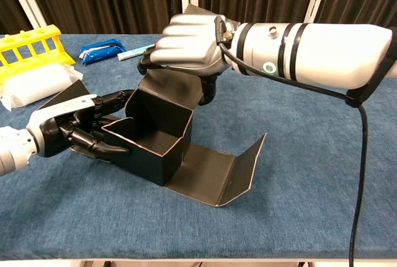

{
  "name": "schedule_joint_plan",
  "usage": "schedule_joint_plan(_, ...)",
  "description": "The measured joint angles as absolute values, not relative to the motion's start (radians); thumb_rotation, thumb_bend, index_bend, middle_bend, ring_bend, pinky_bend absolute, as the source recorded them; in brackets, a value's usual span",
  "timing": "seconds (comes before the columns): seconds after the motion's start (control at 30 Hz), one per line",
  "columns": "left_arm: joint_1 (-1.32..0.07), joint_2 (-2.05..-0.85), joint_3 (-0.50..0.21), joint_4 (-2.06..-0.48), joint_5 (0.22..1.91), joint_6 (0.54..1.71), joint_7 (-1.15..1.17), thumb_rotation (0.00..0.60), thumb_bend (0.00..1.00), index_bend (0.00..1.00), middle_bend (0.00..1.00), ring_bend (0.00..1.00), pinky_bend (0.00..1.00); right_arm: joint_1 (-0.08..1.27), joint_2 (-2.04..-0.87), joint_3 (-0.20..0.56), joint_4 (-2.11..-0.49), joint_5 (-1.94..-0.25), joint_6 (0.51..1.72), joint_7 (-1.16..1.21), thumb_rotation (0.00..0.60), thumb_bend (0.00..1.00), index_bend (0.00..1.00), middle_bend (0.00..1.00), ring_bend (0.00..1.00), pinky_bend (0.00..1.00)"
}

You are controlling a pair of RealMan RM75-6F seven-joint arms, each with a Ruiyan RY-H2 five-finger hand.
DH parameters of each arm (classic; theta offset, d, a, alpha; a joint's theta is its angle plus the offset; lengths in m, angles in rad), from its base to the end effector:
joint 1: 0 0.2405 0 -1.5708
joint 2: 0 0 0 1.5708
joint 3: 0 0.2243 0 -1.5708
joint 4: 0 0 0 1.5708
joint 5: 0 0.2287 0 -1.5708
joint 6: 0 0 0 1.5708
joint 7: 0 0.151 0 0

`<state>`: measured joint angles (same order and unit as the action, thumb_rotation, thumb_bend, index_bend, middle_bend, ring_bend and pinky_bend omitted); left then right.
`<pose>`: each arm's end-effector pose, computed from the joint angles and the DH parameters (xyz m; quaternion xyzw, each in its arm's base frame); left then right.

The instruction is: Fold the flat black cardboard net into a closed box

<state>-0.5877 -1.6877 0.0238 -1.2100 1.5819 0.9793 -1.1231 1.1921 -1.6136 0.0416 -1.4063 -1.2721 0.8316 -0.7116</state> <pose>-0.1813 0.2629 -0.0925 -0.4924 -0.7342 -0.4621 0.0712 0.0016 -0.3203 -0.0884 0.8972 0.0344 0.3052 0.3173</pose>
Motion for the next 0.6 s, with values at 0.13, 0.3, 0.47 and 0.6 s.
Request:
schedule_joint_plan(0.13,-0.581,-1.705,0.022,-1.196,1.568,0.994,-1.121,0.600,0.00,0.19,0.21,0.53,0.73,1.189,-1.636,0.053,-1.381,-1.292,0.830,-0.693,0.600,0.31,0.53,0.34,0.81,1.00)
schedule_joint_plan(0.3,-0.578,-1.716,0.014,-1.194,1.539,0.985,-1.087,0.600,0.00,0.27,0.29,0.56,0.73,1.182,-1.638,0.068,-1.382,-1.298,0.827,-0.677,0.600,0.28,0.13,0.14,0.77,1.00)
schedule_joint_plan(0.47,-0.578,-1.717,0.009,-1.206,1.521,0.975,-1.063,0.600,0.00,0.28,0.30,0.56,0.73,1.169,-1.623,0.082,-1.414,-1.278,0.819,-0.659,0.600,0.16,0.00,0.00,0.72,1.00)
schedule_joint_plan(0.6,-0.578,-1.712,0.006,-1.219,1.513,0.970,-1.053,0.600,0.00,0.28,0.30,0.56,0.73,1.155,-1.611,0.092,-1.440,-1.260,0.816,-0.639,0.600,0.09,0.00,0.00,0.70,1.00)
